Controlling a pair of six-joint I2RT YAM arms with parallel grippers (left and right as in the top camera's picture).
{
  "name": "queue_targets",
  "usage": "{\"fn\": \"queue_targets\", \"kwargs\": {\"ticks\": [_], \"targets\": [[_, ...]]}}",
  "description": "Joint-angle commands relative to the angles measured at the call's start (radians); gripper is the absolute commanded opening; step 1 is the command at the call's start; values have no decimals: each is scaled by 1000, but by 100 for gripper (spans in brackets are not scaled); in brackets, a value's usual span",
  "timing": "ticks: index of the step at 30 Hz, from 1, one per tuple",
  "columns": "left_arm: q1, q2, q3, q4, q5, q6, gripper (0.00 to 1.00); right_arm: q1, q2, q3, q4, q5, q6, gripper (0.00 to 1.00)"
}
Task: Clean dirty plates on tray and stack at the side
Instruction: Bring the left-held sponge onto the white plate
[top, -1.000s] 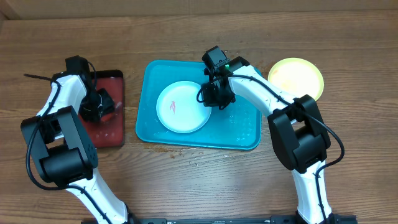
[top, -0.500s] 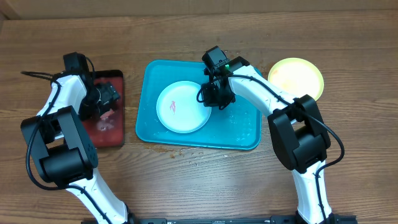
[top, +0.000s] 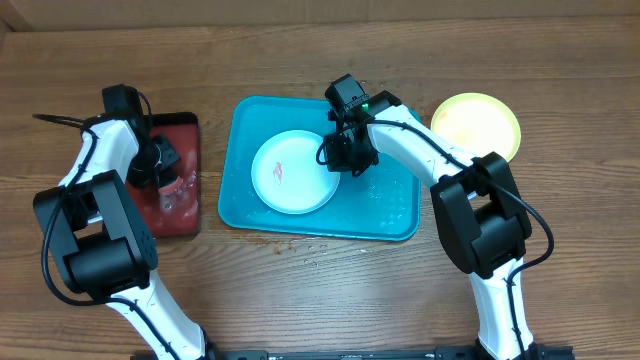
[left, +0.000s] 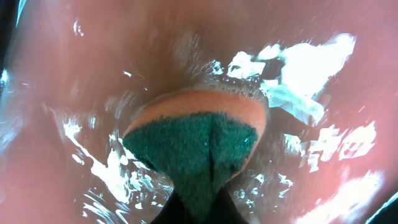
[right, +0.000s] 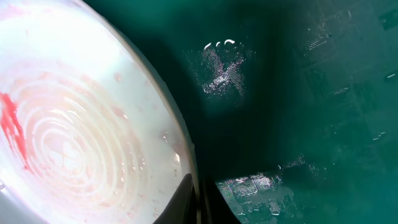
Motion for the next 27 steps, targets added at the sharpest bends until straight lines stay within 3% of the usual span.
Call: {"fn": "queue_targets", "kwargs": {"ticks": [1, 10, 22, 27], "targets": [[-1, -26, 91, -61, -11, 0, 4, -1, -5, -6, 0, 18, 4, 4], [-1, -87, 403, -357, 99, 0, 4, -1, -5, -6, 5, 18, 5, 4], [-18, -74, 280, -367, 169, 3, 4, 0, 6, -6, 14, 17, 5, 4], [-22, -113, 289, -370, 357, 112, 4, 0, 23, -6, 14, 11, 5, 4]]}}
